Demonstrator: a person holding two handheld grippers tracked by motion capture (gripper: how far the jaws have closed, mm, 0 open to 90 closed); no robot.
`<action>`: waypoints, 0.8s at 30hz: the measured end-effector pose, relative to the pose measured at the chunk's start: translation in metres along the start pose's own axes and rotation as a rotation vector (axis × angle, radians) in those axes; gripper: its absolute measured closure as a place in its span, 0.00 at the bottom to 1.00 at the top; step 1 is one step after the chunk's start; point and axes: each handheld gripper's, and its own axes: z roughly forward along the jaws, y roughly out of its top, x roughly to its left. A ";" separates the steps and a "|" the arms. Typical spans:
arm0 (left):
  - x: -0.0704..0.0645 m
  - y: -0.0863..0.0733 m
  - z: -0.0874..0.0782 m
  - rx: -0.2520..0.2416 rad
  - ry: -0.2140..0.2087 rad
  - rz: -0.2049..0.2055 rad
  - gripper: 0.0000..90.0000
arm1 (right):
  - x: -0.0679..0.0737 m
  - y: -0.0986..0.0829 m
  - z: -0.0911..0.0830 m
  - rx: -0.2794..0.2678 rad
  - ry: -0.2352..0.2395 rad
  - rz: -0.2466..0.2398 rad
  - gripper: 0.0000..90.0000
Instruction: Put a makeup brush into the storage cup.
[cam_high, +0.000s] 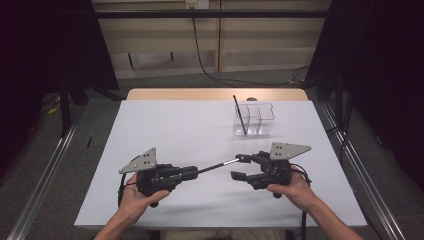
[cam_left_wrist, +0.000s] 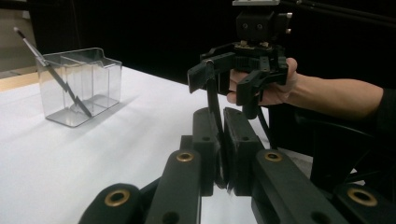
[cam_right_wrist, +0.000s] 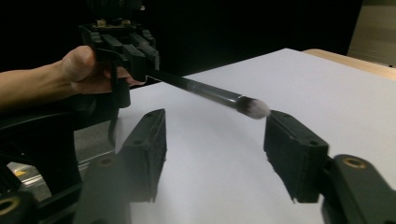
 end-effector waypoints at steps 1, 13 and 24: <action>0.000 0.000 0.000 -0.006 -0.007 0.002 0.93 | 0.000 0.000 0.000 -0.002 0.006 0.000 0.47; -0.001 -0.002 0.004 -0.017 -0.047 -0.002 0.93 | -0.001 0.004 -0.003 -0.041 0.100 0.018 0.64; -0.002 -0.010 0.012 0.033 -0.077 -0.004 0.93 | -0.007 0.004 -0.007 -0.074 0.157 0.077 0.81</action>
